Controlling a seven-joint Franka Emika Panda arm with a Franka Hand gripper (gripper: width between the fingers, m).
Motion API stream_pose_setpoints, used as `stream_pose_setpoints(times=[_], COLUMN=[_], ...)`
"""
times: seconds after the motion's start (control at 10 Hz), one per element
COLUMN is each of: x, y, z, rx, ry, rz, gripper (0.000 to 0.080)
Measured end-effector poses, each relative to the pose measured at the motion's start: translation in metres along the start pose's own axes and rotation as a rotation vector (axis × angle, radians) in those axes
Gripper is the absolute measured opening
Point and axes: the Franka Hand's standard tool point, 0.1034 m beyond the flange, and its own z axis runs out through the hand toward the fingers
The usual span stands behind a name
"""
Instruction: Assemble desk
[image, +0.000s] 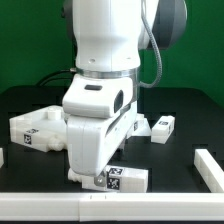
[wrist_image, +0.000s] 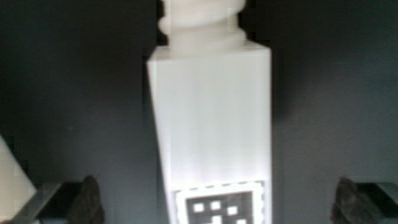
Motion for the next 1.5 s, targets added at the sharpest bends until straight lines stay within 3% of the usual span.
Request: stream_pose_setpoints(times=[0.3,0.5,0.6,0.7,0.9,1.1,1.3,1.5], x=[-0.001,-0.001,-0.001,-0.001,-0.003,-0.007,-0.005,-0.006], y=[-0.001,-0.001,-0.001,-0.001,-0.010,-0.034,-0.034,-0.035], z=[0.002,0.002,0.002,0.002,0.001,-0.004,-0.012,-0.008], rx=[0.003,0.004,0.003,0.003,-0.029,-0.015,0.020,0.022], ry=[-0.001,-0.001,-0.001,-0.001,0.023,0.053,0.062,0.062], rz=[-0.007,-0.007,-0.007,-0.007,0.047,0.240,0.337,0.337], gripper=[0.0649,0.0381,0.0381,0.0279,0.0279,0.0279,0.0281,0.0281])
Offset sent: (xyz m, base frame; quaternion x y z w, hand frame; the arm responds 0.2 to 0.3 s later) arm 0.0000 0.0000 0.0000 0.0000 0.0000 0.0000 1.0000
